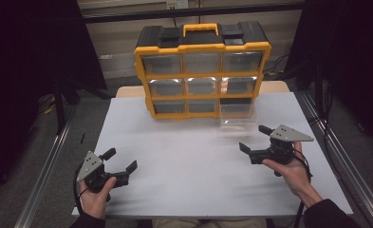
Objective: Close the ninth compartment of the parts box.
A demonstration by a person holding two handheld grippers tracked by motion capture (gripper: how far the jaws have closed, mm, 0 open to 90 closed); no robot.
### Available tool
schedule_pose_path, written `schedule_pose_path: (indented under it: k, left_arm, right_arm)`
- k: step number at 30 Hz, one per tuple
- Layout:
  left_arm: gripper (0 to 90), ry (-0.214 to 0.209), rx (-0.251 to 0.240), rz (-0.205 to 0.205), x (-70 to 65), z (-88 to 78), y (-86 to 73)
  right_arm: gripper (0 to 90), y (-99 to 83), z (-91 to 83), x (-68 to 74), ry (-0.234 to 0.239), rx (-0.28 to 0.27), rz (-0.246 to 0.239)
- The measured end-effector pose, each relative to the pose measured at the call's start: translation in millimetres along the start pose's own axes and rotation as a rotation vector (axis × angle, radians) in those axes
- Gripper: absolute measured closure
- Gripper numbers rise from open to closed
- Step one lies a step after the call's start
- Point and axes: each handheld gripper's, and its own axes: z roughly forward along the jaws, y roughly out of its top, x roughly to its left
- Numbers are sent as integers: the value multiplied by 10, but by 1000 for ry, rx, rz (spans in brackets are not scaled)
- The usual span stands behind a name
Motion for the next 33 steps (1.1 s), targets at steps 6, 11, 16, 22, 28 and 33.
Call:
schedule_pose_path:
  k: [6,11,16,22,28,33]
  left_arm:
    - [34,-1,1,1,-2,6,2]
    - [35,-2,6,4,1,9,-1]
    - [34,-7,3,5,0,10,3]
    - [34,-5,2,4,0,5,3]
    - [35,-1,1,2,-3,9,4]
    - [36,-3,2,3,-1,10,3]
  right_arm:
    - [51,54,108,-2,8,-8,-7]
    - [72,88,206,18,11,-2,-11]
    - [111,95,260,30,21,-2,-9]
    - [226,56,287,14,41,16,-1]
    - [384,43,280,7,44,10,-7]
    - [473,39,276,4,54,5,-6]
